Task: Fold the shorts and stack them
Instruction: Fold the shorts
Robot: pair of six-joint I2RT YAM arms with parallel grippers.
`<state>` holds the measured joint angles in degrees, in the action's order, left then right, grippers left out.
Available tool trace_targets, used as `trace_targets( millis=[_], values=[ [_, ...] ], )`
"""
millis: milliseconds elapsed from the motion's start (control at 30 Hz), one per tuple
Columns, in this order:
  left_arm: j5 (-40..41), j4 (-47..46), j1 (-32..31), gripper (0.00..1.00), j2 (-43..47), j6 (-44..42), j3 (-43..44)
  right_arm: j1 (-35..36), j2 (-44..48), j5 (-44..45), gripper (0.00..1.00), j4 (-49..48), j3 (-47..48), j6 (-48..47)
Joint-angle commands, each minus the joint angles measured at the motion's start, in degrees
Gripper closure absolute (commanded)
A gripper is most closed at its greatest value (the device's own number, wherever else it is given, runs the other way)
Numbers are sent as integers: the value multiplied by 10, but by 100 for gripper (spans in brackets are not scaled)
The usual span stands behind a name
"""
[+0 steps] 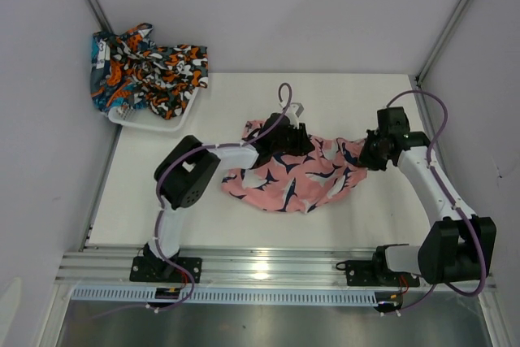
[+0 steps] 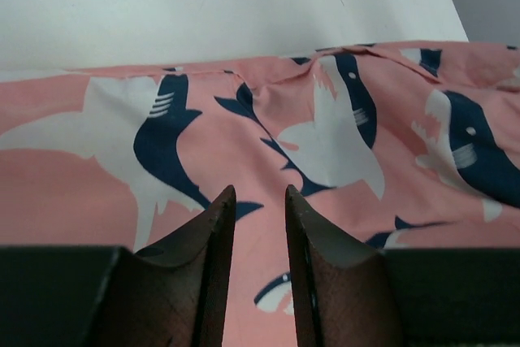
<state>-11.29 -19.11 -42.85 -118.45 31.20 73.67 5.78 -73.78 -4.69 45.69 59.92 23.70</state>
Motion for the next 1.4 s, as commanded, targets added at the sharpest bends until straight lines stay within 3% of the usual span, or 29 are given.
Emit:
trace_targets(
  millis=[0,333,567,733,967,1133,1367],
  values=[
    [-5,17,3,66,-45,45,56,5,-10,16,100,15,35,-15],
    [51,82,2,65,-131,84,147,65,-19,24,100,53,114,-20],
    [107,147,-8,65,-145,100,200,130,-31,-3,100,58,165,-29],
    [108,138,-15,63,-115,121,191,128,-57,29,100,62,185,-25],
    [59,165,28,51,40,101,112,96,-87,32,100,72,205,-27],
    [-20,77,104,45,152,118,-59,98,-106,31,100,81,233,-27],
    [-7,126,174,35,248,62,-198,100,-126,26,100,91,257,-41]
  ],
)
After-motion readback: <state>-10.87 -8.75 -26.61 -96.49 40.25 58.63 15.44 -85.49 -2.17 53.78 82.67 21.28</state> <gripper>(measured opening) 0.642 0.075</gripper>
